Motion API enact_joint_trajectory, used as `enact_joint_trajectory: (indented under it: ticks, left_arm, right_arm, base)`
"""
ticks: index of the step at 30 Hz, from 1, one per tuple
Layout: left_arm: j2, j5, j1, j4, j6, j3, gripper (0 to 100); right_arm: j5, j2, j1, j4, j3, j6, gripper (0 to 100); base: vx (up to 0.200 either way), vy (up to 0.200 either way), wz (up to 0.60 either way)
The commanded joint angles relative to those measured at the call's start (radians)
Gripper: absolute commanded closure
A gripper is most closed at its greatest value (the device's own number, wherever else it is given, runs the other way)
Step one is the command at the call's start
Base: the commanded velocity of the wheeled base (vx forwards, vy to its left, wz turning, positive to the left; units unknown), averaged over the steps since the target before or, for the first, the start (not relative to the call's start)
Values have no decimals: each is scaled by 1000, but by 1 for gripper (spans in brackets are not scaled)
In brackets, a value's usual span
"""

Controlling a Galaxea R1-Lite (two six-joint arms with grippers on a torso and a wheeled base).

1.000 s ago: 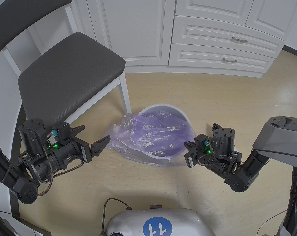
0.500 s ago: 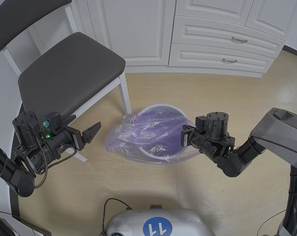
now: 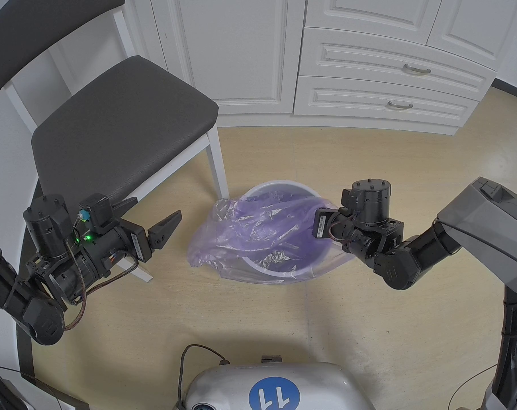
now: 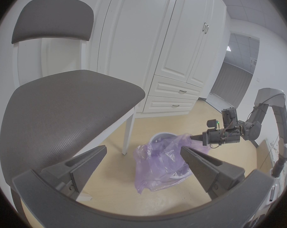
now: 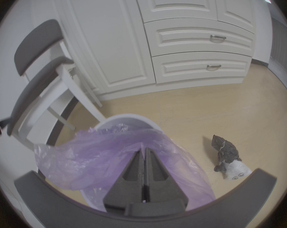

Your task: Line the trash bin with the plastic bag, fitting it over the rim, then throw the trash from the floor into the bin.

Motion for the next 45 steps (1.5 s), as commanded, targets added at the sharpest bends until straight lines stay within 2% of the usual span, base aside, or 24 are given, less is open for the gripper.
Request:
enact_joint_trajectory:
  ticks: [1,6,11,12,13,16,24,30,36,45]
  left_arm:
    - [28,1,-21,-3,1,-2,0]
    - [60,2,-50,-45,1,7,0]
    - [145,13,-96,-145,1,20,0]
    - [148,14,-97,-149,1,21,0]
    - [183,51,-108,-201,4,20,0]
    - [218,106,-125,-229,6,7,0]
    - [271,116,-186,-227,6,6,0]
    - [332,117,-212,-227,9,0,0]
    - [356,202,-218,-227,1,-37,0]
    - [327,208,-218,-227,6,-39,0]
  right_arm:
    - [-7,7,18,3,-68,93,100]
    - [-47,65,37,6,-177,204,100]
    - [-73,154,54,6,-286,304,100]
    - [-74,155,54,8,-289,305,100]
    - [-97,177,54,8,-321,319,100]
    - [-143,204,50,8,-384,333,100]
    - [-185,224,34,-1,-489,412,100]
    - [-198,227,28,-4,-516,422,100]
    - [-209,221,18,-9,-516,420,100]
    - [-208,230,2,-41,-536,414,100]
  base:
    - [0,0,0]
    - [0,0,0]
    - [0,0,0]
    - [0,0,0]
    - [0,0,0]
    - [0,0,0]
    - [0,0,0]
    - [0,0,0]
    - [0,0,0]
    - [0,0,0]
